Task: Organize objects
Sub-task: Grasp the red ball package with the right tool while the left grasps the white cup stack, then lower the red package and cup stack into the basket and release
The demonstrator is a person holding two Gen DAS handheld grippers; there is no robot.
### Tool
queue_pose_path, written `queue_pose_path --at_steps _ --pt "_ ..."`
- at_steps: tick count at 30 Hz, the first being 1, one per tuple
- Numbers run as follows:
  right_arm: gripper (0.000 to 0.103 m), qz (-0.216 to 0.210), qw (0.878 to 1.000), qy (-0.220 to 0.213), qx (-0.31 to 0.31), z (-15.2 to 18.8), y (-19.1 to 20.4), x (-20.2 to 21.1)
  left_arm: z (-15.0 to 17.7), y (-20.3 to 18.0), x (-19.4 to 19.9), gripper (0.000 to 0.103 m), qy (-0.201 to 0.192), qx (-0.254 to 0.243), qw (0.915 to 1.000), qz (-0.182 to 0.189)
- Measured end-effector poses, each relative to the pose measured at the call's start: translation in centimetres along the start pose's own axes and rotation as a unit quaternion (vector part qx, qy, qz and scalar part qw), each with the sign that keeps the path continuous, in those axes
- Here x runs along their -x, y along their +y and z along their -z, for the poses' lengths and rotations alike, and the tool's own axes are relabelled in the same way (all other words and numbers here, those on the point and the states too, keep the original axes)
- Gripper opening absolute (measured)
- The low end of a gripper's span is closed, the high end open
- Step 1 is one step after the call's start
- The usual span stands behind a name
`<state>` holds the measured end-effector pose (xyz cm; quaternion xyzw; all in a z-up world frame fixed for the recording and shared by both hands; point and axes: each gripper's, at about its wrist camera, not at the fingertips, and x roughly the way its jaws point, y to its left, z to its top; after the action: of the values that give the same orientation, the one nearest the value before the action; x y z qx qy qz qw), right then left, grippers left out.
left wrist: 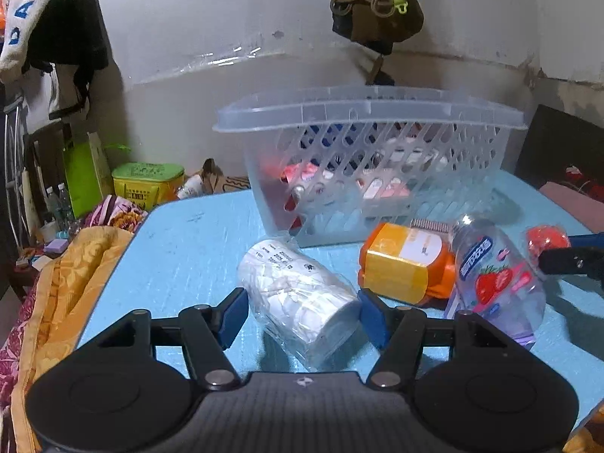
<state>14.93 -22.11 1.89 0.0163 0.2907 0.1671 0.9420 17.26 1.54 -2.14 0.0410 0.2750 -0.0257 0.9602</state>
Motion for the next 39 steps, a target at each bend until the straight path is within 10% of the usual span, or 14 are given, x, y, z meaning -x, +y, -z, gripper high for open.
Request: queue_pose_path --at_steps 39 --pt "0.048 -0.048 0.994 -0.094 -0.005 -1.4 0.5 5.1 -2.7 -2.5 6.8 0.067 -0.117 0.001 0.9926 0.033"
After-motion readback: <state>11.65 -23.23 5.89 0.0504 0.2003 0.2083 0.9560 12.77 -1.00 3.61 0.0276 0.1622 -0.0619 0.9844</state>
